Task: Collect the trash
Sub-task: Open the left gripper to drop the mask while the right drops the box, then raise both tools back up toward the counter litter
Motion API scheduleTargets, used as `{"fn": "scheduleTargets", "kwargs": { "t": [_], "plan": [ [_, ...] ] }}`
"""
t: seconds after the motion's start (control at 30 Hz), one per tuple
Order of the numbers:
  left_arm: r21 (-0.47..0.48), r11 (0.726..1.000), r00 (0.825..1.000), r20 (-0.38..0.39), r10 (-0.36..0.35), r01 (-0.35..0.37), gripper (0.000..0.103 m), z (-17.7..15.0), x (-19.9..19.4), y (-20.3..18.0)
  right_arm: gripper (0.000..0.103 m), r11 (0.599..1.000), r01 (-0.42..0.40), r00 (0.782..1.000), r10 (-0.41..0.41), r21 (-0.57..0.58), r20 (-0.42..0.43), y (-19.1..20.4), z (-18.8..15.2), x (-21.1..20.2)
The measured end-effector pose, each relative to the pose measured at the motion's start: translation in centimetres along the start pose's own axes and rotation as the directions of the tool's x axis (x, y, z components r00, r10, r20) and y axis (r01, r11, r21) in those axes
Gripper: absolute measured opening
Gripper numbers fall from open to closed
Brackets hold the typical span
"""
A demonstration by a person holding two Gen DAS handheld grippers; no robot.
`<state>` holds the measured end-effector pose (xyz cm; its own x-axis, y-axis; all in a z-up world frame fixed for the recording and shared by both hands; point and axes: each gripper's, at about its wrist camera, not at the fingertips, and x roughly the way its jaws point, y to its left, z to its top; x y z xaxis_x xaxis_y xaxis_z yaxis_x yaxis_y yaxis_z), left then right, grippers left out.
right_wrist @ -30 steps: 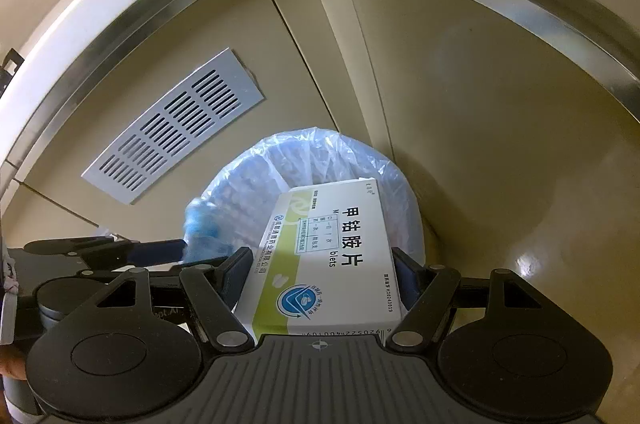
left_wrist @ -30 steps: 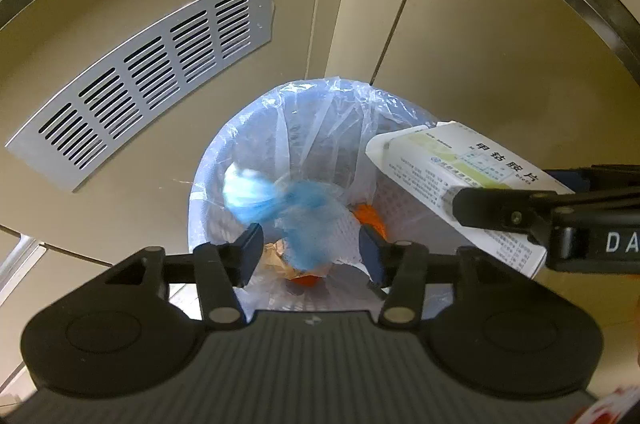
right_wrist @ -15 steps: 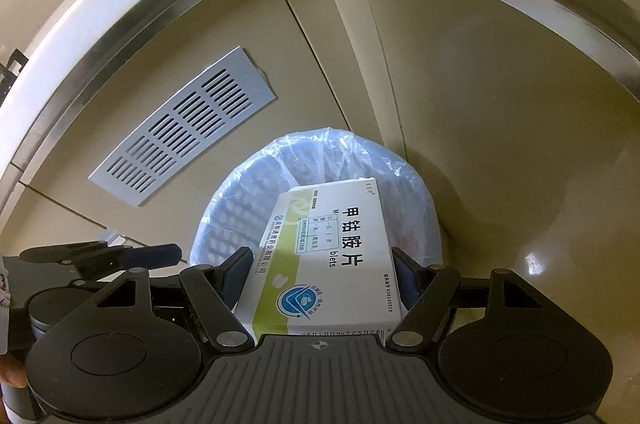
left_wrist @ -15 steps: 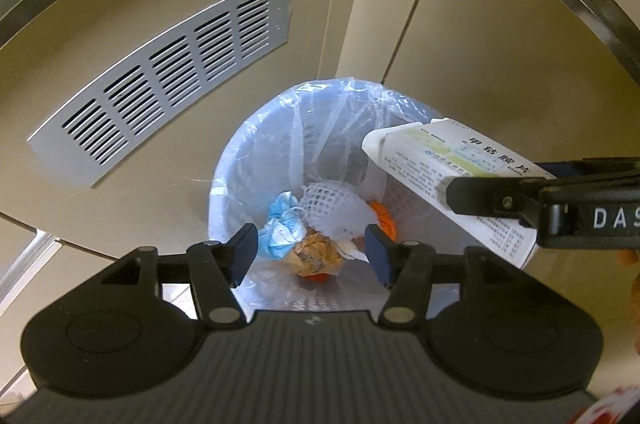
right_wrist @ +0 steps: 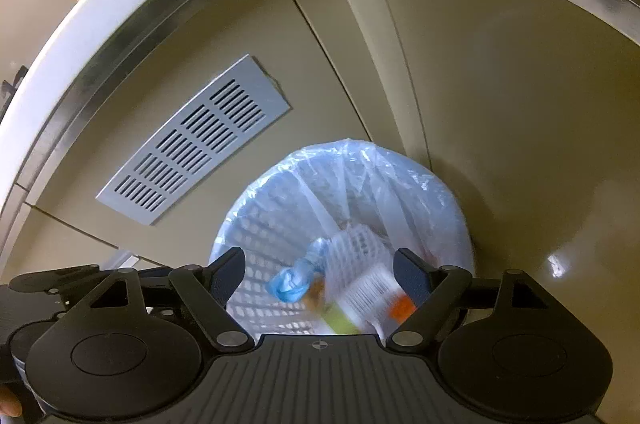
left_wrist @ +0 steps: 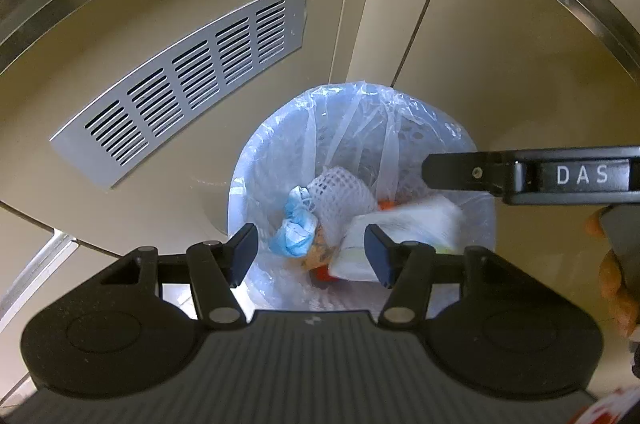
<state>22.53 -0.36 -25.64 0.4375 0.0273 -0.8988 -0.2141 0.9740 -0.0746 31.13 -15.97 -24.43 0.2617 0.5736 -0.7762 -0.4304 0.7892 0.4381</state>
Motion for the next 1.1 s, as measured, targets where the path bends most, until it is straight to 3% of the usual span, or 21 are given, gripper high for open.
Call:
{"fn": "scheduleTargets", "kwargs": {
  "t": [0.47, 1.1],
  "plan": [
    [-0.003, 1.000, 1.000, 0.007, 0.003, -0.003, 0.055, -0.4, -0.9, -0.7, 0.081, 0.998, 0.054, 0.997, -0.055, -0.036, -0.052, 0.4, -0.8, -1.2],
    [-0.029, 0.999, 0.998, 0.045, 0.033, -0.031, 0.055, -2.2, -6.4, -2.6, 0.081, 0.998, 0.029, 0.999, -0.031, -0.058, -0.036, 2.2, -2.1, -6.7]
  ]
}}
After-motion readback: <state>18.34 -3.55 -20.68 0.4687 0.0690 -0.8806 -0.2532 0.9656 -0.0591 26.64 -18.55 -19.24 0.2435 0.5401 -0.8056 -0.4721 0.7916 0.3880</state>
